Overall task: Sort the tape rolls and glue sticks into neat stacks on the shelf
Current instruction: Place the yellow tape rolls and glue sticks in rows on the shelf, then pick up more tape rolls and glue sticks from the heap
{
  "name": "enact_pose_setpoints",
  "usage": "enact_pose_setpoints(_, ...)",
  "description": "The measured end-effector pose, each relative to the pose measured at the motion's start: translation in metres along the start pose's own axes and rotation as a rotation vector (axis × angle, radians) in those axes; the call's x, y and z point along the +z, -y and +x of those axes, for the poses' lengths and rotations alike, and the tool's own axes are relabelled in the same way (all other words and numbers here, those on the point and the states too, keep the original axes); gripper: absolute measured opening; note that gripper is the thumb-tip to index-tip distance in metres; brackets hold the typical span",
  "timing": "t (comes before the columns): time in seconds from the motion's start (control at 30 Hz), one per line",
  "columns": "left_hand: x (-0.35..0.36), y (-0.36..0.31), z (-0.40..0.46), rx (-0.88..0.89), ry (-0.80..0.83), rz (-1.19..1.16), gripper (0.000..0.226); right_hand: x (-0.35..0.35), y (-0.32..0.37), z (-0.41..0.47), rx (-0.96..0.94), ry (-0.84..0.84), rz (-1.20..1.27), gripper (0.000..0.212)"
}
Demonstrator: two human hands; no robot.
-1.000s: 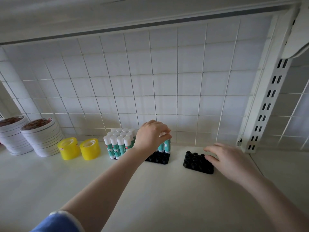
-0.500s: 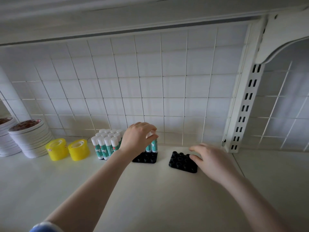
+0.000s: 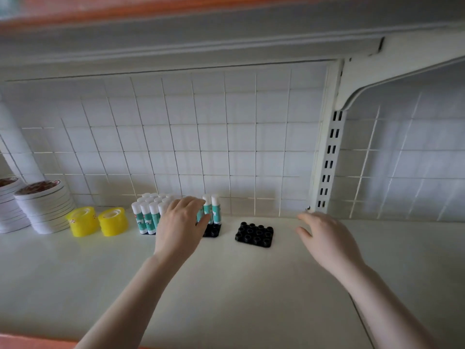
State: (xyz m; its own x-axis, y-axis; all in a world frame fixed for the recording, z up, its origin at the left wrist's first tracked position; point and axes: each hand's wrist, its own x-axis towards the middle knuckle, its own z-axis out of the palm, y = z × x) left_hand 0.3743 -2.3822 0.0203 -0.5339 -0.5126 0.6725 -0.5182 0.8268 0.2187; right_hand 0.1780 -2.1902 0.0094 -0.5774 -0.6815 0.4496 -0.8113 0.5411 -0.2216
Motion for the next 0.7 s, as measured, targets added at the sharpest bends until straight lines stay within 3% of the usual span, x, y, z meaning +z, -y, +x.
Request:
enact_pose_setpoints(0.1,-0.006,-0.017,-0.023,-0.076,0.073,-0.037,0.034,-0.007,-0.012,-0.038,0.039,-0.055,-0.079,0.022)
enact_pose_setpoints(0.43,-0.003,-0.096,-0.073,-0.051,0.244,-0.2,0.041,-0.035,-0.08,-0.126,0.098,-0.24,-0.134,0.03)
enact_pose_setpoints(0.7,0.022,-0.205,-0.073,0.0,0.253,-0.257,0.039,-0.086,-0.189,-0.152,0.135,-0.439,-0.108,0.03)
